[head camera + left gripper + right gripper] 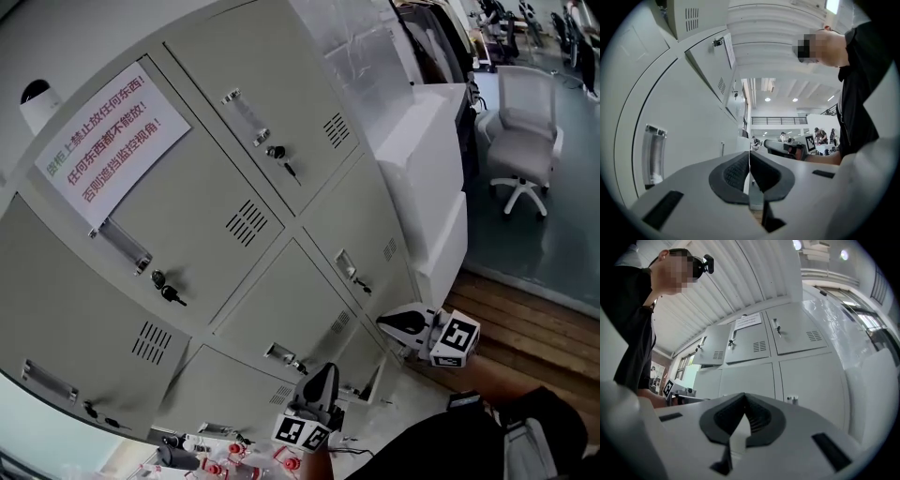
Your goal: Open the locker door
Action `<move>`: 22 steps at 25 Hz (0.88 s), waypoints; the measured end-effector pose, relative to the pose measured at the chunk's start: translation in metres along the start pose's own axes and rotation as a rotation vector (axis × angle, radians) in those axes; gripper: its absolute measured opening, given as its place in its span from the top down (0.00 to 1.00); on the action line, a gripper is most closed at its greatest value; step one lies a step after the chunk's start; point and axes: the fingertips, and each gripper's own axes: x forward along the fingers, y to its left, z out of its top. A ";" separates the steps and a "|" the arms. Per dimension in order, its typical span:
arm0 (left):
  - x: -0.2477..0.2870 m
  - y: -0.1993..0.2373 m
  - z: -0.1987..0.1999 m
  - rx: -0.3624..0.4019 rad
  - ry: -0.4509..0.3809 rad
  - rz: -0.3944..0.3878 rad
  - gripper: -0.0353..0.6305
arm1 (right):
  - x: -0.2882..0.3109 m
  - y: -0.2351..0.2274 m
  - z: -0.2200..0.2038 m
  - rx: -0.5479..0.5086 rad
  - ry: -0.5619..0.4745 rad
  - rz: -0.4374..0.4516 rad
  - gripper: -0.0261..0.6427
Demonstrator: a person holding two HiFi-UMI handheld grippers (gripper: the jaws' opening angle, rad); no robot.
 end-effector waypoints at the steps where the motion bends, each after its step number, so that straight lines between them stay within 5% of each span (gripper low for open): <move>1: 0.000 0.001 0.008 0.009 -0.009 0.005 0.92 | 0.002 -0.003 0.009 -0.020 -0.005 0.009 0.94; 9: 0.011 0.014 0.074 0.125 0.077 0.029 0.92 | 0.028 -0.029 0.103 -0.085 -0.088 0.114 0.94; 22: 0.048 -0.005 0.222 0.325 0.013 0.014 0.92 | 0.058 -0.053 0.273 -0.296 -0.199 0.132 0.94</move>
